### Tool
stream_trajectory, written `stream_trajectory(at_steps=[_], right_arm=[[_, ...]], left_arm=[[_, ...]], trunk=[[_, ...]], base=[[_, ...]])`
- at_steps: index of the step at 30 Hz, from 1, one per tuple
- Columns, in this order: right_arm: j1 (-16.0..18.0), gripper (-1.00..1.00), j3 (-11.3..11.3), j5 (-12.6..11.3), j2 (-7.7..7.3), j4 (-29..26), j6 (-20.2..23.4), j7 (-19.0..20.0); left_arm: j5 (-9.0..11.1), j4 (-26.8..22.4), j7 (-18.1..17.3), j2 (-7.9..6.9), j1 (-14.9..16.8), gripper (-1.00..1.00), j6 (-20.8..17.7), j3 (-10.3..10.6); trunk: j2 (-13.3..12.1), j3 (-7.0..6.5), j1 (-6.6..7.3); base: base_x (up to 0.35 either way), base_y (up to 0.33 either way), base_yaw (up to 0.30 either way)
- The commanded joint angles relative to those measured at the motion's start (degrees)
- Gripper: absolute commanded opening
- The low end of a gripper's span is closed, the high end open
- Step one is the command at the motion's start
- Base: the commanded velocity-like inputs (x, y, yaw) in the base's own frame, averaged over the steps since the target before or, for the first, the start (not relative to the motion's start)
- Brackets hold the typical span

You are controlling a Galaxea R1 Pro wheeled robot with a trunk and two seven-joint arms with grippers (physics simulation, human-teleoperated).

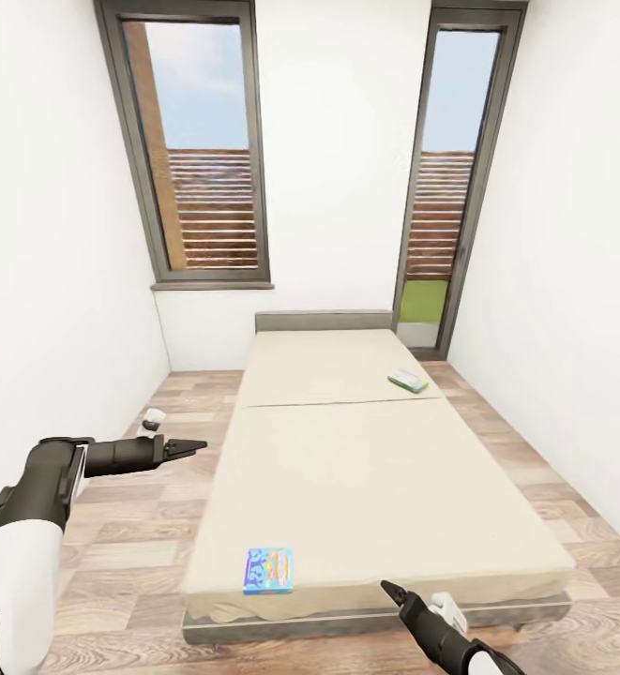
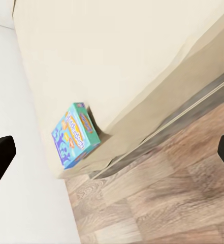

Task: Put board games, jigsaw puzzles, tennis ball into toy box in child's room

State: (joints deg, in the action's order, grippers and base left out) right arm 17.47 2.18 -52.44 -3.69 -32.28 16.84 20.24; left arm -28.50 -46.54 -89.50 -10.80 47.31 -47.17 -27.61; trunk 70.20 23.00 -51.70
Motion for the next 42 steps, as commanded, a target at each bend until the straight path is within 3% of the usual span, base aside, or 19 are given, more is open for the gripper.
stream_trajectory(at_steps=[1,17,28,33,39,42], right_arm=[[0.03,1.00,0.21,-0.69,-0.07,-0.01,0.16,-0.01],[0.02,1.00,0.36,-0.84,0.05,1.04,0.13,0.01],[0.08,1.00,-0.08,-1.24,2.40,2.80,0.66,1.62],[0.63,1.00,-0.28,-4.78,4.39,3.02,2.74,1.45],[0.90,1.00,-0.59,-11.34,4.85,3.17,3.90,1.12],[0.90,1.00,-0.64,-12.75,4.89,3.18,3.90,0.79]], left_arm=[[-0.63,-0.04,-0.50,0.09,0.06,1.00,-0.65,-0.15],[-0.68,-0.04,-0.50,0.21,0.06,1.00,-0.87,-0.16],[-0.68,-0.04,-0.50,0.34,0.06,1.00,-0.72,-0.08],[-0.68,-0.04,-0.50,0.41,0.06,1.00,-0.66,-0.14],[-0.68,-0.04,-0.50,0.36,0.06,1.00,-0.84,-0.07],[-0.68,-0.04,-0.50,0.35,0.06,1.00,-0.93,-0.02]], trunk=[[0.04,0.07,0.00],[0.04,0.07,0.00],[0.04,0.07,0.00],[0.04,0.07,0.00],[0.04,0.07,0.00],[0.04,0.07,0.00]], base=[[0.000,0.153,0.000],[0.000,0.145,0.000],[0.000,0.077,0.000],[0.000,0.045,0.000],[0.000,0.007,0.000],[0.000,0.001,0.000]])
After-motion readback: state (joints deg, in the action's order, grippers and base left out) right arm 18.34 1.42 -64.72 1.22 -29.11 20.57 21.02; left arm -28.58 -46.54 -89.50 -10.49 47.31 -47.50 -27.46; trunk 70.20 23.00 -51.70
